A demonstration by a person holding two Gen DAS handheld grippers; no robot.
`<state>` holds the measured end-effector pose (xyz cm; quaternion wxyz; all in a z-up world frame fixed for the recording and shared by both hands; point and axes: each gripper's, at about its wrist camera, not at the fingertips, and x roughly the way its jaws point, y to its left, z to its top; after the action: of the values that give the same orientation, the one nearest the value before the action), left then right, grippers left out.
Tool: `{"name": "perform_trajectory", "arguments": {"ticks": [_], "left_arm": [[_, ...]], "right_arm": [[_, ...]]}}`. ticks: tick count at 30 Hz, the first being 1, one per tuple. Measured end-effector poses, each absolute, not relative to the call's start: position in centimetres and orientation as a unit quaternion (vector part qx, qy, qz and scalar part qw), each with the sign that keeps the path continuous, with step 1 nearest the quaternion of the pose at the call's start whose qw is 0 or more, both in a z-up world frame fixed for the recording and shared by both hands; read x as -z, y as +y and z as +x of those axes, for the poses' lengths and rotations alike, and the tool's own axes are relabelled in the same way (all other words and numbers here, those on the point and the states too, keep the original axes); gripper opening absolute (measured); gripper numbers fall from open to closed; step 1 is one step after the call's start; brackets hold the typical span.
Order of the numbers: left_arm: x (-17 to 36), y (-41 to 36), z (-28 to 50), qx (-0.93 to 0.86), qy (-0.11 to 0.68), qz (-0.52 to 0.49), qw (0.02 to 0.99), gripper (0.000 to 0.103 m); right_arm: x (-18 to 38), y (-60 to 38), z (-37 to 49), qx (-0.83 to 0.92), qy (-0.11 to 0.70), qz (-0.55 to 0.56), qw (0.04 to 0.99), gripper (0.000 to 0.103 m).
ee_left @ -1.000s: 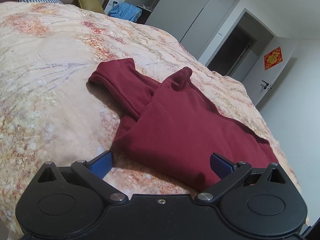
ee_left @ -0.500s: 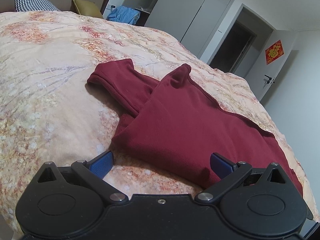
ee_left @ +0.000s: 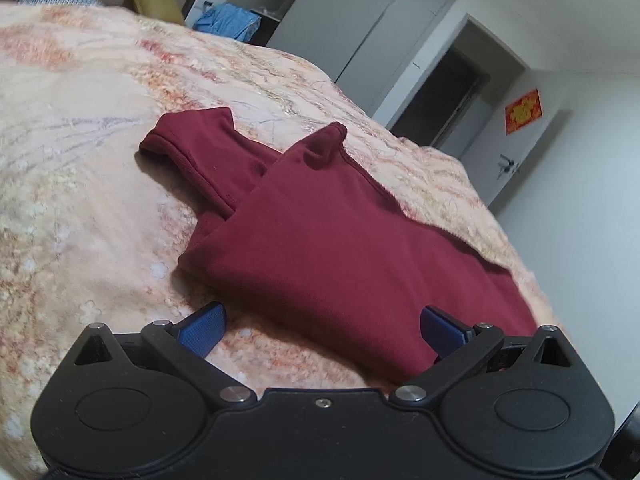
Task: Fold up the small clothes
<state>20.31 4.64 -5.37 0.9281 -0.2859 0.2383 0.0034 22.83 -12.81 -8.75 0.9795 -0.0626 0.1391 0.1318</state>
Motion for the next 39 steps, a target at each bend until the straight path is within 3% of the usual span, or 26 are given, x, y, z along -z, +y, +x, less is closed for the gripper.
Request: {"name": "perform_trajectory", "arguments": {"ticks": [19,27,34,39], "left_arm": [[6.0,8.2,26.9,-0.041,0.184,-0.378,0.906,0.102],[6.5,8.5,26.2,-0.075,0.140,-0.401,0.902,0.083],[6.7,8.8,26.2,-0.088,0.141,-0.401,0.901,0.074],[6.8,9.0,26.0,-0.095,0.144,-0.405,0.898,0.061]], "right_arm": [[8.7,-12.7,22.6,-0.132,0.137,-0.062,0.980,0.103],[8.7,-12.7,22.5,-0.132,0.136,-0.062,0.980,0.103],[8.7,-12.7,22.6,-0.132,0.136,-0.062,0.980,0.103],[8.7,-12.7,22.6,-0.133,0.136,-0.062,0.980,0.103]]}}
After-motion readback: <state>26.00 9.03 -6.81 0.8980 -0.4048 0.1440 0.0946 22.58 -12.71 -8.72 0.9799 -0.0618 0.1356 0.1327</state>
